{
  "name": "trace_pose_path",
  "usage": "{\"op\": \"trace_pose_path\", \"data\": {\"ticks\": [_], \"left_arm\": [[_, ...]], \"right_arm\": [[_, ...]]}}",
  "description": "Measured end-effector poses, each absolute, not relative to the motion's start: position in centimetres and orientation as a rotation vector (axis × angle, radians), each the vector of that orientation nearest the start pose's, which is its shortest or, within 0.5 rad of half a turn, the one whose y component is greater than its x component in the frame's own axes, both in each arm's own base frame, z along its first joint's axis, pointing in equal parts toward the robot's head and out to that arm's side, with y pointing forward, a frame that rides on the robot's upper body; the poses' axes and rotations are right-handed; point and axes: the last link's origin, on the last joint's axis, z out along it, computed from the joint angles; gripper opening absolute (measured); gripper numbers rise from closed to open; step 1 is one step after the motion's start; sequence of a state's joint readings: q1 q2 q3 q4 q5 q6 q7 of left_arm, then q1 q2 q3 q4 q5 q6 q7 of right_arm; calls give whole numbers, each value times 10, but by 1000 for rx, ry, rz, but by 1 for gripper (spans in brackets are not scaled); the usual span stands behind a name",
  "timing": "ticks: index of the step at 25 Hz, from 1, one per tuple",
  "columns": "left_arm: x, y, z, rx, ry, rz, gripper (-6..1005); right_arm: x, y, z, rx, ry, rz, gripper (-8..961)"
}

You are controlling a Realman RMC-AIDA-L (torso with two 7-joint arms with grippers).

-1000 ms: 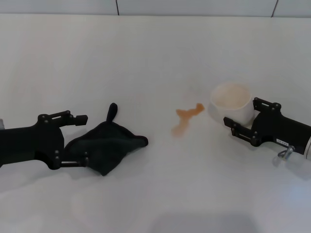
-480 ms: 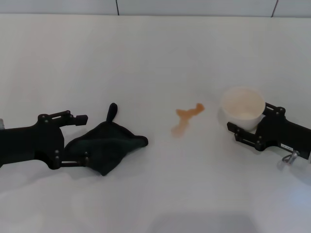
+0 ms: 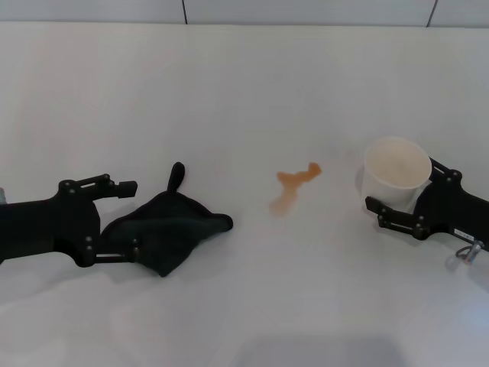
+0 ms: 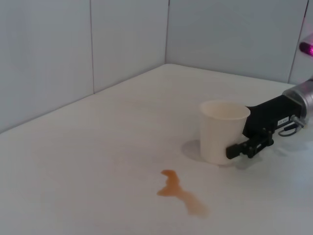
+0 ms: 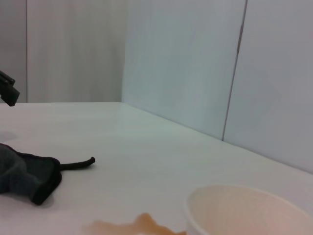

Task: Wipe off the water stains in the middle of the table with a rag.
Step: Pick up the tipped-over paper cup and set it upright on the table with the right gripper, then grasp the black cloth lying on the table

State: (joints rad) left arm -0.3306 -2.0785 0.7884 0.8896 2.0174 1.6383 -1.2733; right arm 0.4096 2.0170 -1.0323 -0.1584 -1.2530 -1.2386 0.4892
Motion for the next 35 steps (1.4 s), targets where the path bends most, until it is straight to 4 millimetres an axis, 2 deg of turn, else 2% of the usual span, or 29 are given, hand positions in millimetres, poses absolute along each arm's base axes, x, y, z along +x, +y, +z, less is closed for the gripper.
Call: {"op": "trace_pose_path", "data": {"ticks": [3, 9, 13, 21, 29, 33, 35], "left_arm": [[-295, 285, 23, -2776, -414, -495, 874], [-295, 284, 23, -2774, -417, -496, 874], [-296, 284, 23, -2770, -420, -496, 874], [-298, 282, 24, -2763, -436, -496, 875], [-306, 277, 36, -2745, -582, -425, 875], [-302, 281, 39, -2756, -600, -380, 874], [-290, 289, 45, -2783, -626, -265, 874]], "right_arm": [[336, 293, -37, -2333, 322, 567, 872], [340, 289, -31, -2335, 337, 568, 873], [345, 283, -20, -2352, 352, 559, 873], [355, 268, -6, -2434, 402, 474, 872], [332, 270, 21, -2586, 469, 422, 872], [324, 270, 30, -2685, 539, 298, 872], [319, 271, 35, -2704, 541, 292, 872]]}}
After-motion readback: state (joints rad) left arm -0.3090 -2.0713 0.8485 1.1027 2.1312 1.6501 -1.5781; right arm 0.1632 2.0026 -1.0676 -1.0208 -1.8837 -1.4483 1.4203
